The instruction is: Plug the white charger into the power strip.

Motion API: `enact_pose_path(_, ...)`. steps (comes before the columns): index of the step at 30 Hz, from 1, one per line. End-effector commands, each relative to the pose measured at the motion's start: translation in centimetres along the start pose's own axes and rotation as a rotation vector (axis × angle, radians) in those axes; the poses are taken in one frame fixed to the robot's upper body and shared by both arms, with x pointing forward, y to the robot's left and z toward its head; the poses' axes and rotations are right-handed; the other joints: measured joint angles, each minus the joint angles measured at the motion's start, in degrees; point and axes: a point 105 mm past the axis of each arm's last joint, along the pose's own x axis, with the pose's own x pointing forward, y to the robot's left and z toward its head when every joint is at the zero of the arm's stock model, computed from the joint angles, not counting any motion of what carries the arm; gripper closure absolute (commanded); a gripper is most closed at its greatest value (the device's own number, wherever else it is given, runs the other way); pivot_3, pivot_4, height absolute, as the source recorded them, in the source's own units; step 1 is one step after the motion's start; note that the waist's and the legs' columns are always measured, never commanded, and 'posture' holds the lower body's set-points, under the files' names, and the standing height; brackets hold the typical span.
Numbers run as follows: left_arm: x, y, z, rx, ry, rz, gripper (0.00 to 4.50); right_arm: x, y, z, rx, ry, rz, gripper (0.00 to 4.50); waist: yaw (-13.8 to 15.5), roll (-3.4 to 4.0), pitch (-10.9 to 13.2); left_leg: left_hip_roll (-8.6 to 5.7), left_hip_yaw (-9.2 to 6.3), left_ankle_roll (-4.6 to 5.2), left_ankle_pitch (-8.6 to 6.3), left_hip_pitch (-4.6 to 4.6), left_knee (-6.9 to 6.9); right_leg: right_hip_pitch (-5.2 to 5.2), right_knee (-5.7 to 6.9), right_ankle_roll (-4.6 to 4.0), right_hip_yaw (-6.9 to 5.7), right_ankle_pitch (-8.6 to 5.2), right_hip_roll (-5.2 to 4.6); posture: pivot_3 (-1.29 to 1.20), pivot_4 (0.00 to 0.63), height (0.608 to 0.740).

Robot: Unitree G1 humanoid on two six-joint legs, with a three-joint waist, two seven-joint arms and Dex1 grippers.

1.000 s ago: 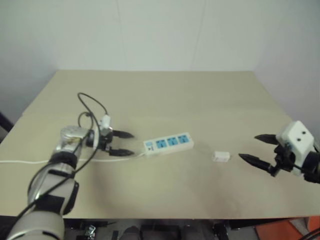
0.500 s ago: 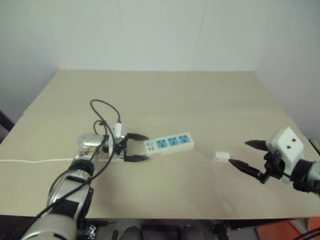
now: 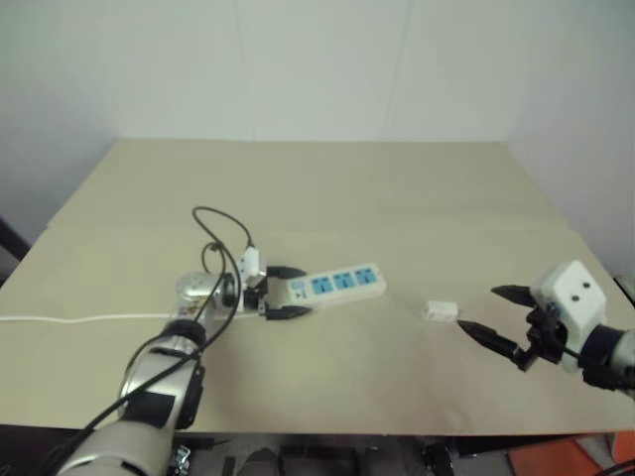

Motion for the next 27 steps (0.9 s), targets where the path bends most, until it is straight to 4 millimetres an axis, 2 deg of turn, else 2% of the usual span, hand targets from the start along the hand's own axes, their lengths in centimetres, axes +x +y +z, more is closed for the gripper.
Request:
enact_pose_path(1,0.3,0.2,-0.1,0.003,0.0,0.031,0.03,-0.8,-0.1,0.8,-0.022,-0.028,-0.028,0.0,0.0,0.0,0.0,0.0,0.0,0.0,0.0,0.0,0.0,0.0,0.0,0.0,0.0,0.0,0.0,0.0,0.15,0.74)
enact_pose_path(13,0.1,-0.7,-1.7,-0.058,0.024,0.02,0.03,-0.4,0.2,0.3,-0.015,-0.016,-0.035,0.0,-0.1,0.0,0.0,-0.03,0.01,0.0,0.01,0.14,0.0,0.05,0.19,0.0,0.02,0.0,0.0,0.0,0.15,0.74)
enact_pose_path(14,0.0,-0.9,-1.9,-0.053,0.035,0.011,0.43,-0.3,0.2,0.3,-0.016,-0.016,-0.035,0.0,-0.1,0.0,0.0,-0.03,0.01,0.01,0.01,0.14,0.0,0.05,0.2,0.0,0.02,0.0,0.0,0.0,0.15,0.74)
enact_pose_path(18,-0.1,-1.2,-2.1,-0.062,0.043,-0.005,1.22,0.0,0.2,0.5,-0.017,-0.02,-0.034,0.0,-0.1,0.0,0.0,-0.04,0.01,0.01,0.01,0.19,0.0,0.07,0.23,0.0,0.03,0.0,0.0,0.0,0.15,0.74)
enact_pose_path(23,-0.2,-1.0,-2.0,-0.047,0.071,-0.019,1.21,0.5,0.2,0.7,-0.032,-0.017,-0.008,0.0,-0.2,0.01,0.0,-0.04,0.01,0.01,0.01,0.2,0.0,0.08,0.24,0.0,0.05,0.0,0.0,0.0,0.15,0.74)
enact_pose_path(27,-0.3,-1.4,-1.3,0.001,0.092,-0.117,1.21,1.1,0.3,1.7,-0.076,0.02,0.057,0.0,-0.4,0.01,0.0,-0.04,0.02,0.02,0.02,0.23,0.01,0.08,0.27,0.0,0.05,0.0,0.0,0.0,0.15,0.74)
